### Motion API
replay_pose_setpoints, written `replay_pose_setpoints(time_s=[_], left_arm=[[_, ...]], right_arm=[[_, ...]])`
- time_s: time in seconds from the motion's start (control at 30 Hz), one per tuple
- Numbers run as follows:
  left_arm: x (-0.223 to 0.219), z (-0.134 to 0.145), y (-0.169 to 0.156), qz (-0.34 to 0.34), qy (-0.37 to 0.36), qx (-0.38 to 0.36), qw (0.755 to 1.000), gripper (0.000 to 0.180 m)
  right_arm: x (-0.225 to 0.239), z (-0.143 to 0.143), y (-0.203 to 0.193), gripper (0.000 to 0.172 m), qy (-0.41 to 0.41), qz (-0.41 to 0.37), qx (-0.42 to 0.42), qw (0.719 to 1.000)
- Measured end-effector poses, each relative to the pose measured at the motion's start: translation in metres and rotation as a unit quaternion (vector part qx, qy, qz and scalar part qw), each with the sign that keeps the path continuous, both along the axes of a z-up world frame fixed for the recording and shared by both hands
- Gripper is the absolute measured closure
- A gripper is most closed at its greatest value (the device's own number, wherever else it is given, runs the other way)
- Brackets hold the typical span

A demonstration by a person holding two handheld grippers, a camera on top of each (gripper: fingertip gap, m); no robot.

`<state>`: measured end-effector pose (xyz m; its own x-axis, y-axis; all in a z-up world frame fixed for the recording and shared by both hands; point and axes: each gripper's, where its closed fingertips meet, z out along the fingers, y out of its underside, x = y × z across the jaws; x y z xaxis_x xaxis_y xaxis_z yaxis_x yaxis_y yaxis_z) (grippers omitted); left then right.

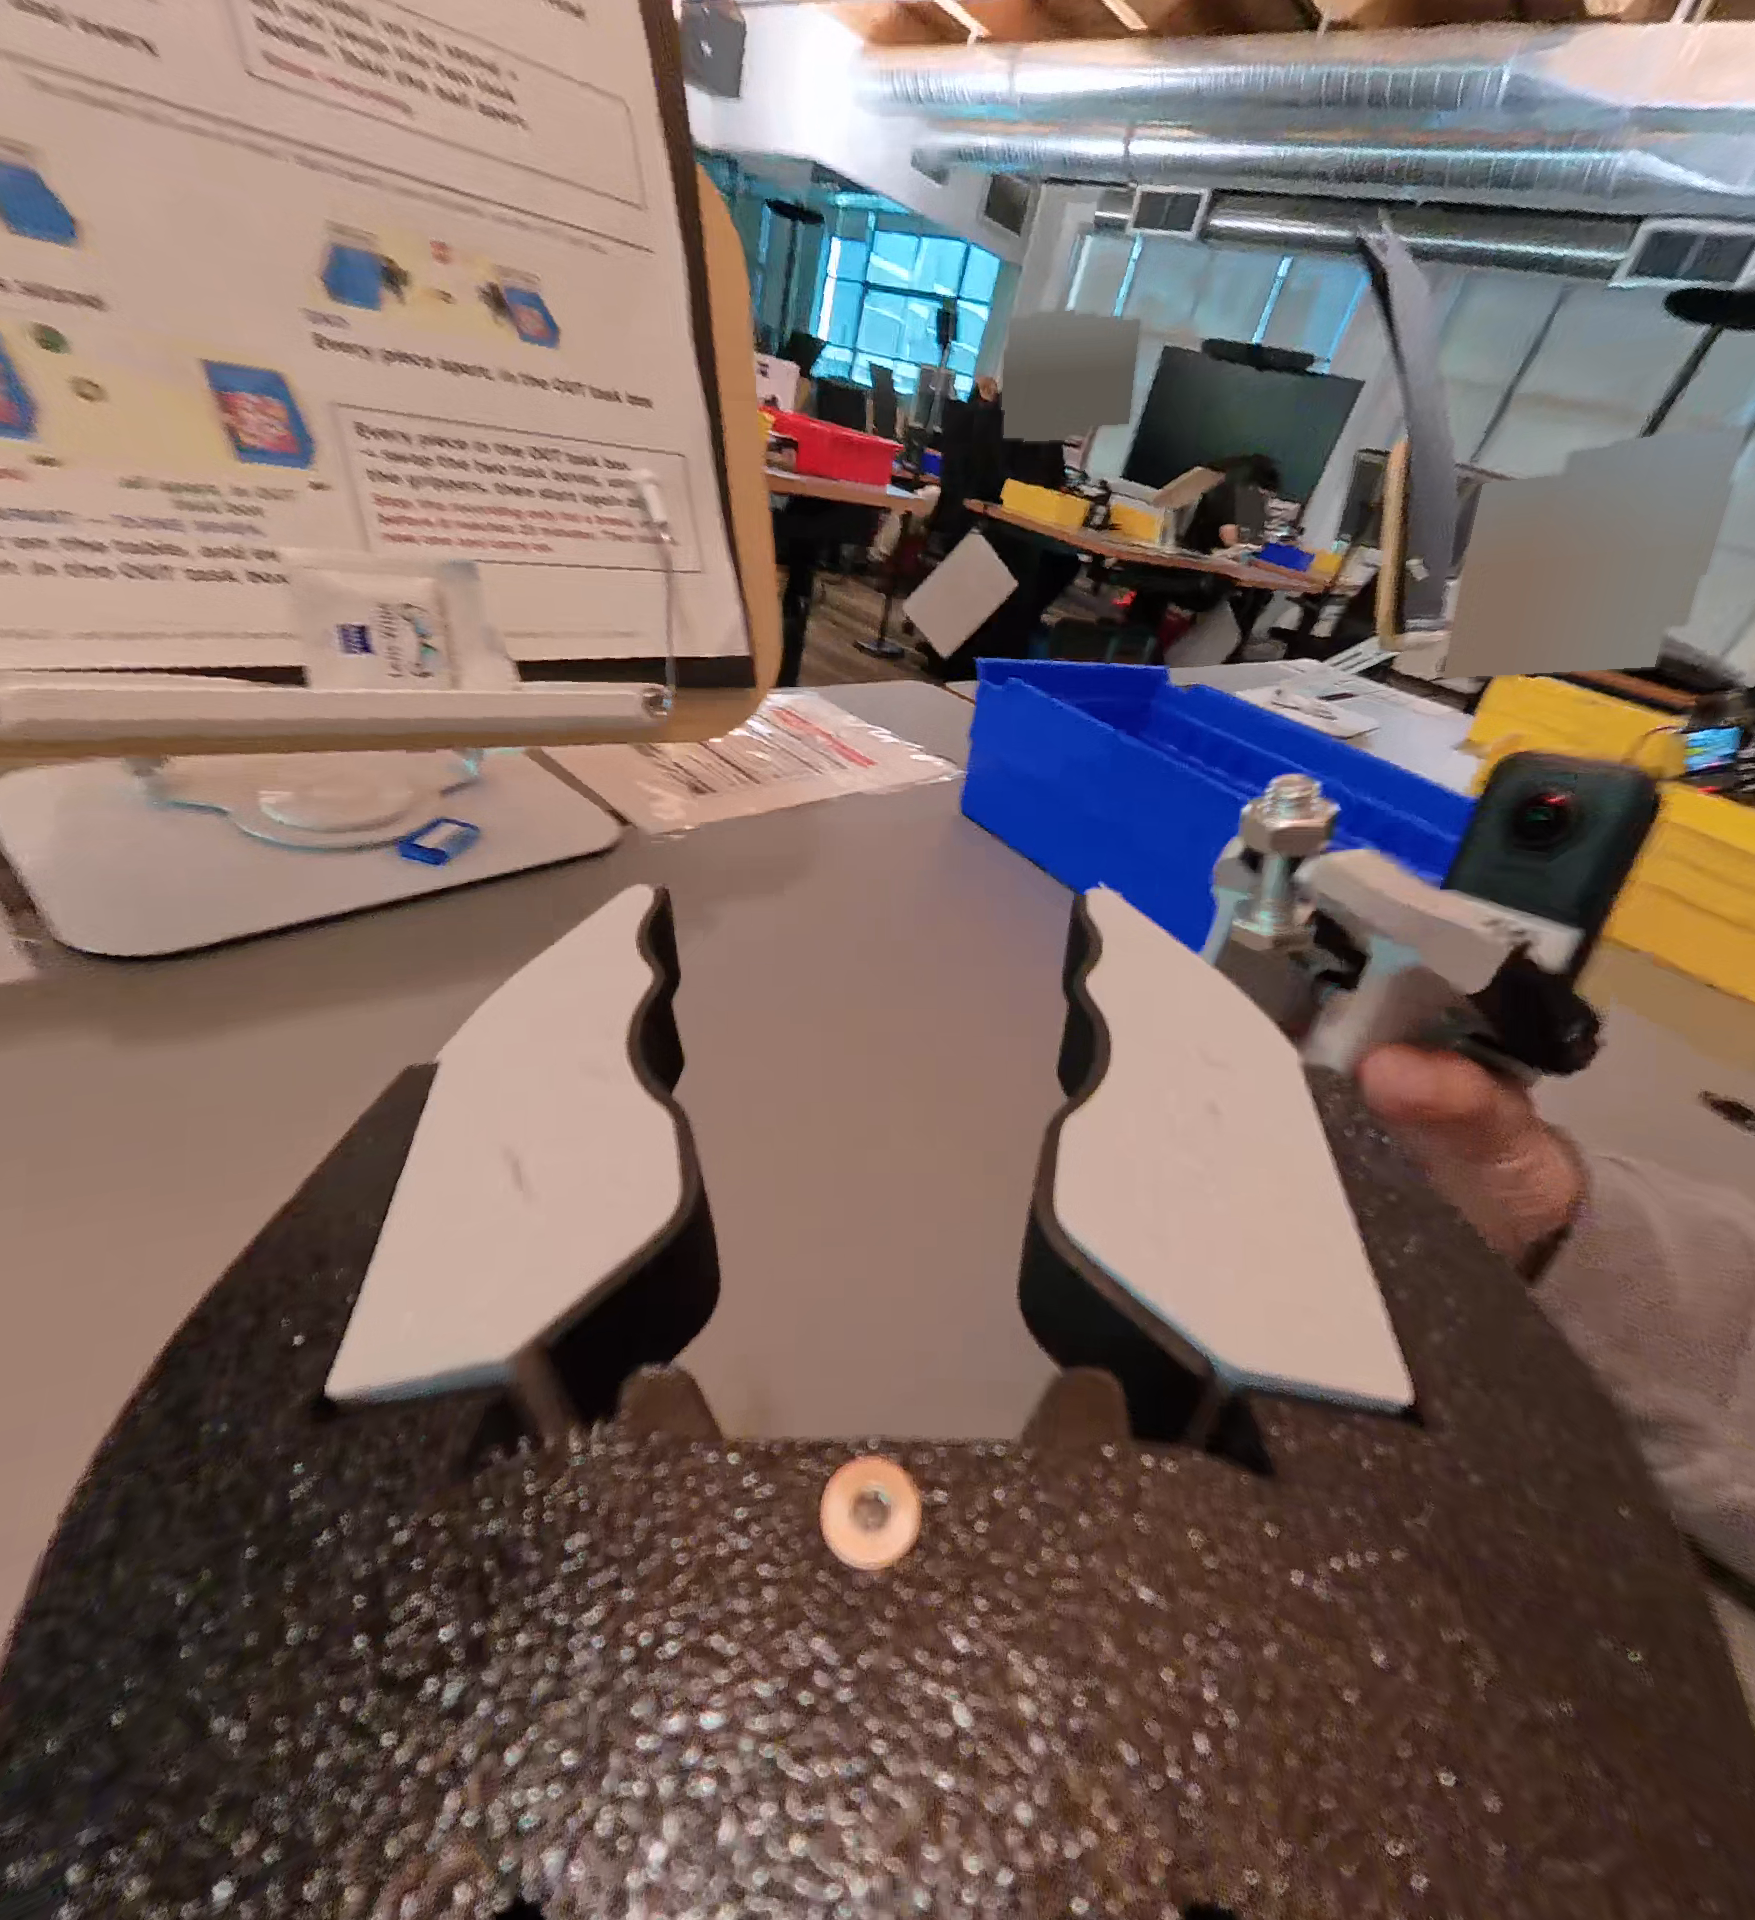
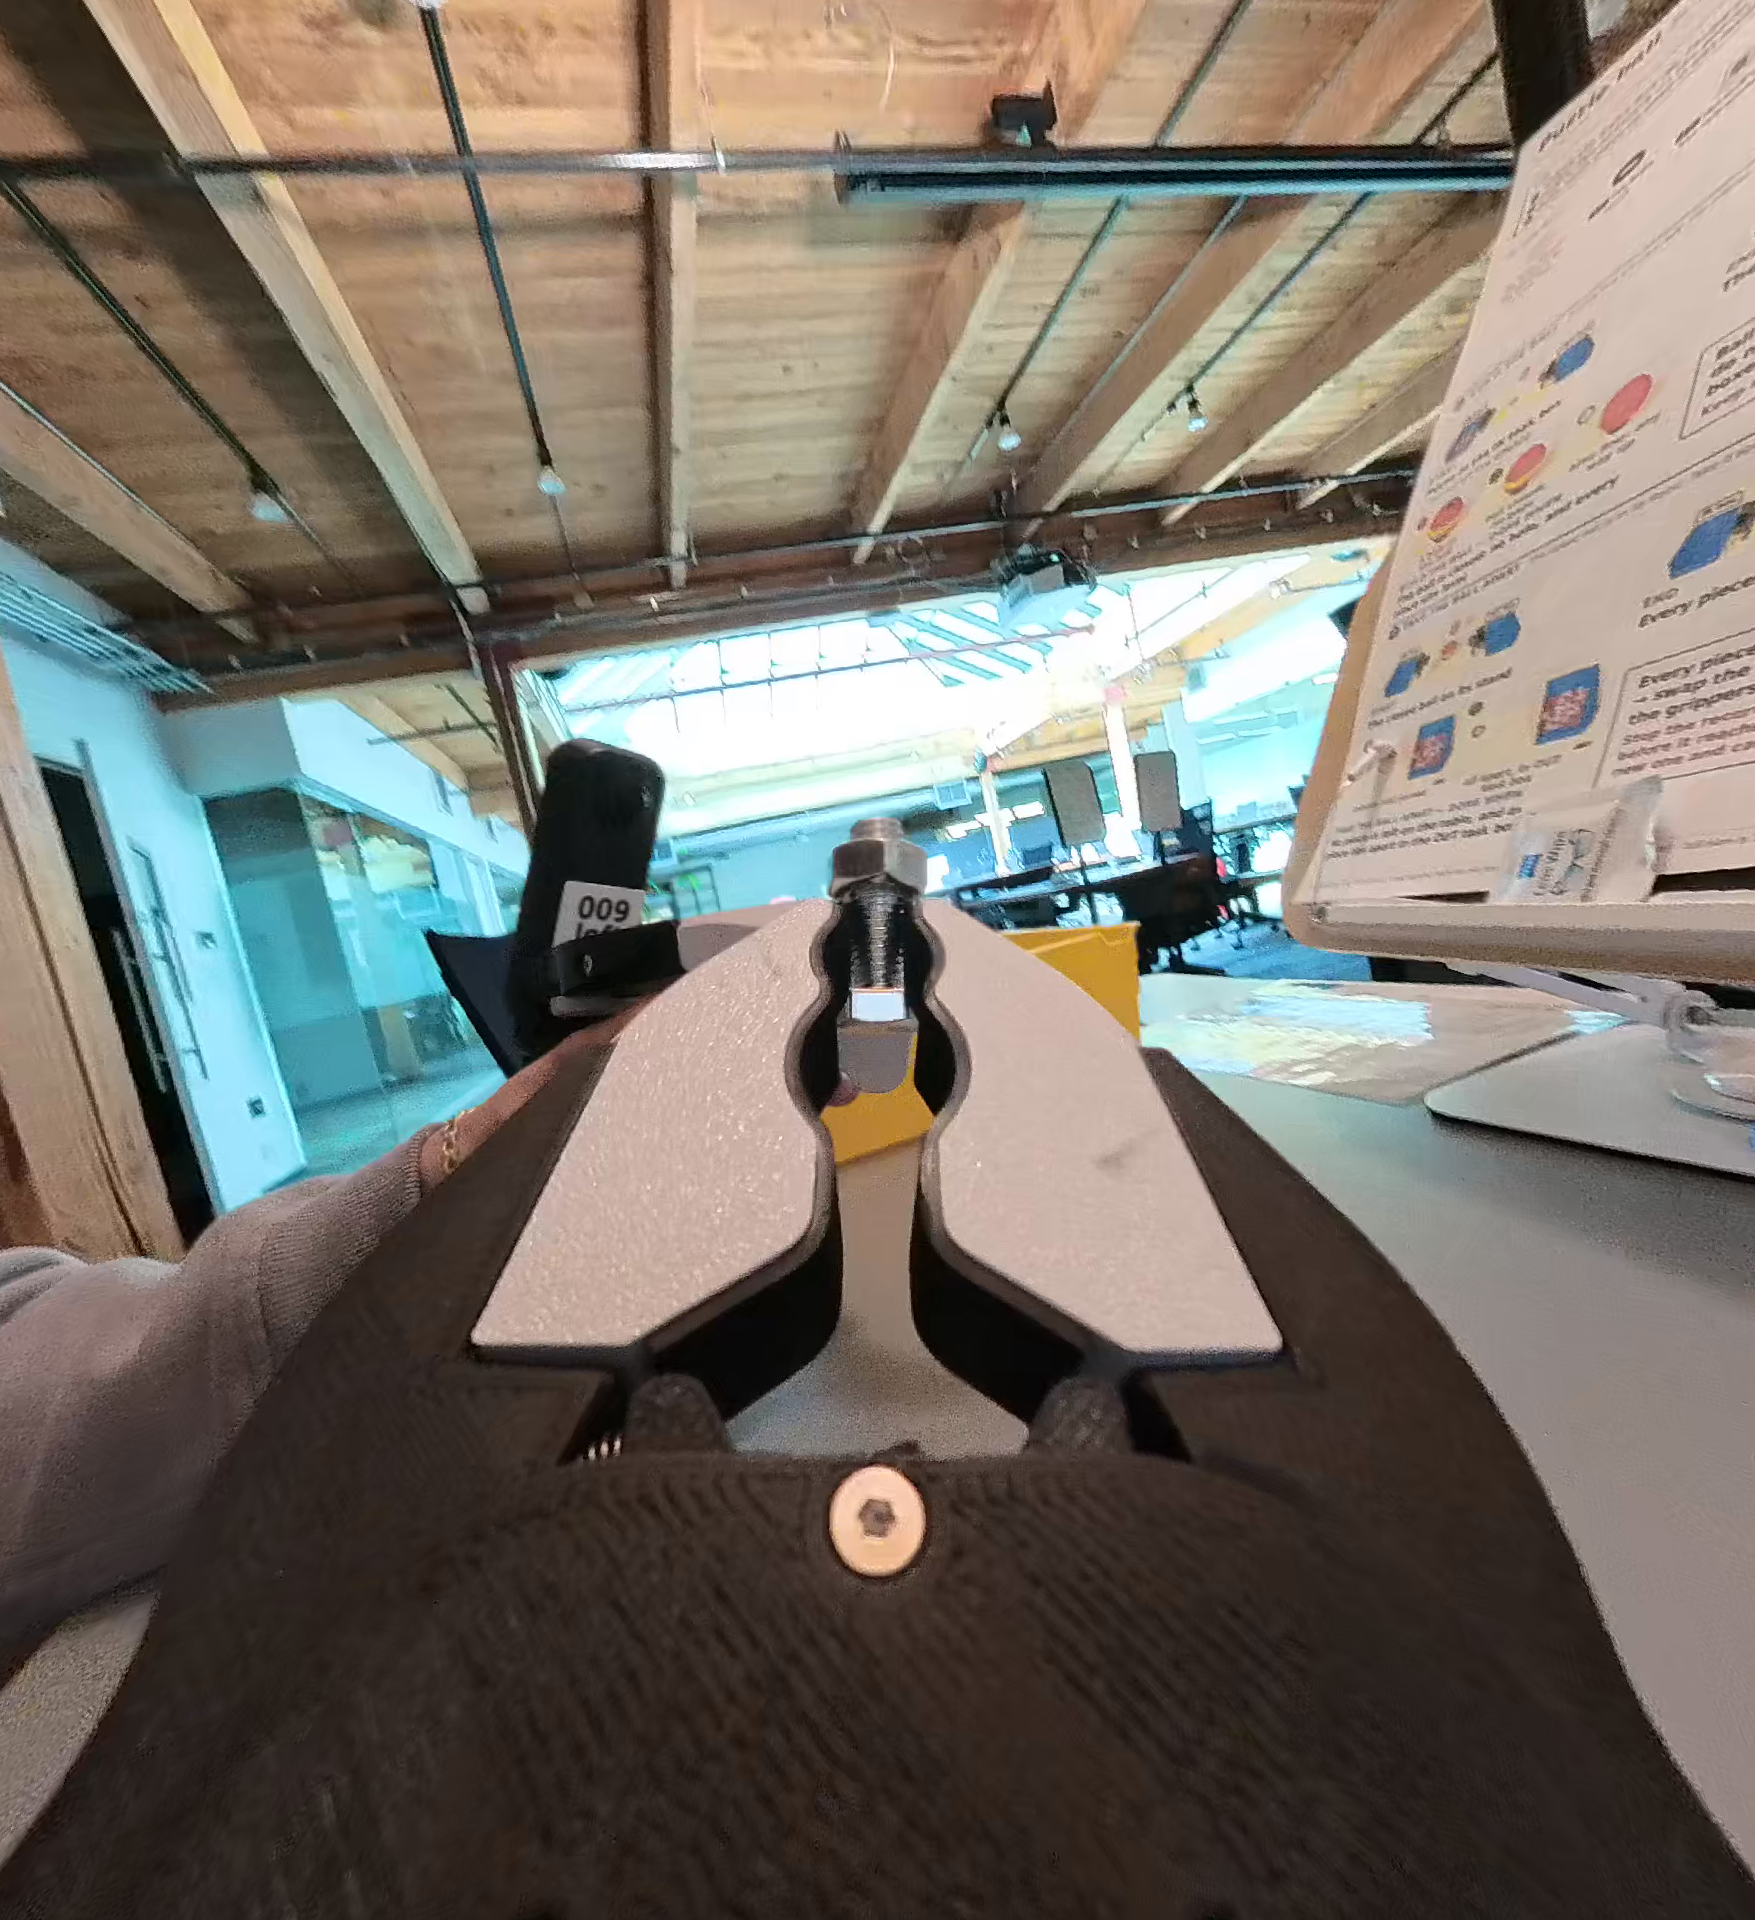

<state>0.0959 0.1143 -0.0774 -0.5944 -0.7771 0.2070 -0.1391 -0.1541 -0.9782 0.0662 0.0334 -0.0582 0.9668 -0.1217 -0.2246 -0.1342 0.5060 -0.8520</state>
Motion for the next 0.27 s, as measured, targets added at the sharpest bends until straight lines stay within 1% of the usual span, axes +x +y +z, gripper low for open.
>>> replay_pose_setpoints(time_s=[0.1, 0.17, 0.2, 0.27], left_arm=[[0.004, -0.016, 0.01, 0.044, -0.022, 0.032, 0.998, 0.109], [0.004, -0.024, 0.012, 0.069, -0.041, 0.067, 0.995, 0.112], [0.003, -0.027, 0.012, 0.079, -0.047, 0.091, 0.992, 0.113], [0.004, -0.036, 0.011, 0.09, -0.051, 0.149, 0.983, 0.115]], right_arm=[[-0.001, 0.007, -0.003, 0.163, -0.015, -0.023, -0.038, 0.999], [0.005, 0.02, -0.02, 0.163, -0.012, -0.068, -0.086, 0.994], [0.013, 0.028, -0.036, 0.163, -0.009, -0.107, -0.124, 0.986], [0.032, 0.042, -0.087, 0.163, -0.007, -0.199, -0.219, 0.955]])
